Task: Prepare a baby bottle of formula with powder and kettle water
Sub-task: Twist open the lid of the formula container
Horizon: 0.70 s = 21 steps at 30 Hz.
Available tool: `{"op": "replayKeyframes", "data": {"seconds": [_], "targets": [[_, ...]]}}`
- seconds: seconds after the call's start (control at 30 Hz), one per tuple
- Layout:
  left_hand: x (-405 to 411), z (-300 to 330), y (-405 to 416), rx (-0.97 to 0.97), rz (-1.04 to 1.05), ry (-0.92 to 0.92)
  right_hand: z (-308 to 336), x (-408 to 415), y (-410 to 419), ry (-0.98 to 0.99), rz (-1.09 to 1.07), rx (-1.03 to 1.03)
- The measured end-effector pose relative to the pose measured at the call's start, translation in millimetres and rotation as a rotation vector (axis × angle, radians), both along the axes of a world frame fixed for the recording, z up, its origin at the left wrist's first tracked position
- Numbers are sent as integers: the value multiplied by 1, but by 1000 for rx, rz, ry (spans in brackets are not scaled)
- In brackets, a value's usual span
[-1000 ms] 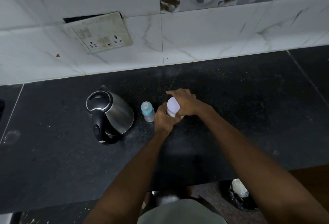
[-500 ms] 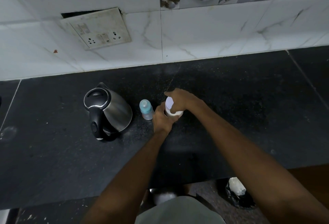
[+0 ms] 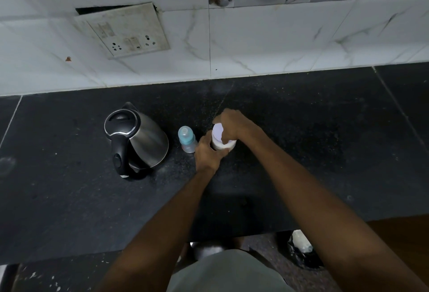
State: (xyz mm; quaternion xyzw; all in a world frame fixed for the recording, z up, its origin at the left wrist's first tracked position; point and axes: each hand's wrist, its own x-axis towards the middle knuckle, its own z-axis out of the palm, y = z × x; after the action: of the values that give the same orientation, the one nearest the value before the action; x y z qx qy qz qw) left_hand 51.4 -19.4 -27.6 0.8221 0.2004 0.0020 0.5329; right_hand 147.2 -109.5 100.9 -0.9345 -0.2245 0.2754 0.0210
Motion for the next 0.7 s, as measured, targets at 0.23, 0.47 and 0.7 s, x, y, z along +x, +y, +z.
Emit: {"op": "replayKeyframes", "data": {"seconds": [0.23,0.47,0.7], "targets": [[0,3,0,-52,-60,-51,0,-5,-9,-111,-199,58],[-2,-1,3,-178,-61,-32,-3,-7,0,-12,-92,10],[2,-3,7,-179,-84,-16,-4,-6,-11,-107,-186,104]]}}
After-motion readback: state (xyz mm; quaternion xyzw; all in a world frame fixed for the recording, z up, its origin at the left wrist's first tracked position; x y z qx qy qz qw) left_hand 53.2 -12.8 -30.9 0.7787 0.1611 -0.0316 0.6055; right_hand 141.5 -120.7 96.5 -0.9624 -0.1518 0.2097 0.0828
